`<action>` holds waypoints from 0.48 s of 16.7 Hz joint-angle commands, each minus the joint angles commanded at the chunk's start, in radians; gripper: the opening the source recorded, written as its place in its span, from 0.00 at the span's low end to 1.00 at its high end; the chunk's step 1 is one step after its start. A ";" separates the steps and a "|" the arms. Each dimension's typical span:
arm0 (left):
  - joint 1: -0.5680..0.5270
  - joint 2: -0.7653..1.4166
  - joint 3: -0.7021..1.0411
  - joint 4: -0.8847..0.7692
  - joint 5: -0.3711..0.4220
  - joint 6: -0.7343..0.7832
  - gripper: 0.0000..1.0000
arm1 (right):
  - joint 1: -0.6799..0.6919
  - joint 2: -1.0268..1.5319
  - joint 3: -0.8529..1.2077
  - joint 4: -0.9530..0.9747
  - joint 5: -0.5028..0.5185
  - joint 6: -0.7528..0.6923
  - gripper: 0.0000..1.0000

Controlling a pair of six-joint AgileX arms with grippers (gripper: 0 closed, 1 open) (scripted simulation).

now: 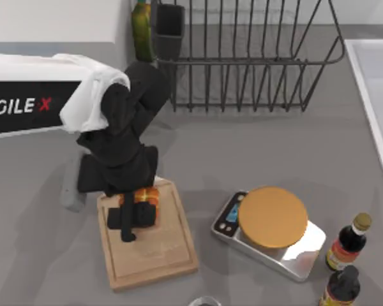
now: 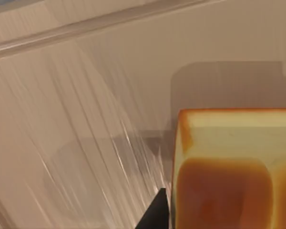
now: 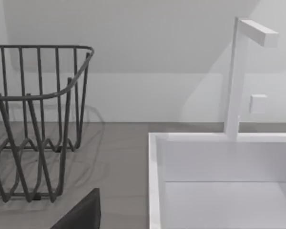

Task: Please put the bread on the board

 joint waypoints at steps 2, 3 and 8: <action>0.000 0.000 0.000 0.000 0.000 0.000 0.00 | 0.000 0.000 0.000 0.000 0.000 0.000 1.00; 0.000 0.000 0.000 0.000 0.000 0.000 0.00 | 0.000 0.000 0.000 0.000 0.000 0.000 1.00; 0.000 0.000 0.000 0.000 0.000 0.000 0.38 | 0.000 0.000 0.000 0.000 0.000 0.000 1.00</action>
